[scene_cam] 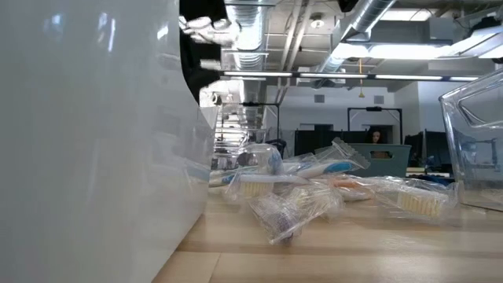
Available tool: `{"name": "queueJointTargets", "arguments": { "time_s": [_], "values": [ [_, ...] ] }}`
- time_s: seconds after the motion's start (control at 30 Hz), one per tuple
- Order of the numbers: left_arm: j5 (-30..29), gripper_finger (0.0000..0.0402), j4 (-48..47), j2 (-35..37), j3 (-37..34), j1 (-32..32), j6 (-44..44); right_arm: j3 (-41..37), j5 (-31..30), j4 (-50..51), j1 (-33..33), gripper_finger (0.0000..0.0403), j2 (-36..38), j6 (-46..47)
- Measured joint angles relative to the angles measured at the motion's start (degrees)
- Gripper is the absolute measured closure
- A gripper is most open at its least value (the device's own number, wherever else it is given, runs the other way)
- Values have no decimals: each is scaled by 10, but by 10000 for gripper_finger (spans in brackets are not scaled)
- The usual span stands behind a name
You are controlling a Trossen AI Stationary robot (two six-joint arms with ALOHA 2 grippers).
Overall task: Pick & Place Toothbrushes
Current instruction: Put the green toothbrush into the top transparent bin
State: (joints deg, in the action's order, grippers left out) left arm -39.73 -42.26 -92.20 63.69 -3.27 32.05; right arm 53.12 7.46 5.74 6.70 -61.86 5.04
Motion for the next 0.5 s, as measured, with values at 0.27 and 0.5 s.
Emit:
{"name": "queueJointTargets", "arguments": {
  "time_s": [0.27, 0.5],
  "values": [
    [-30, 395, 143, 135, 0, 41, -106, 0, 0, -6, 0, 148, 0, 0],
    [113, 395, 281, 174, 11, 150, -190, 0, 0, -5, 0, 148, 0, 0]
  ]
}}
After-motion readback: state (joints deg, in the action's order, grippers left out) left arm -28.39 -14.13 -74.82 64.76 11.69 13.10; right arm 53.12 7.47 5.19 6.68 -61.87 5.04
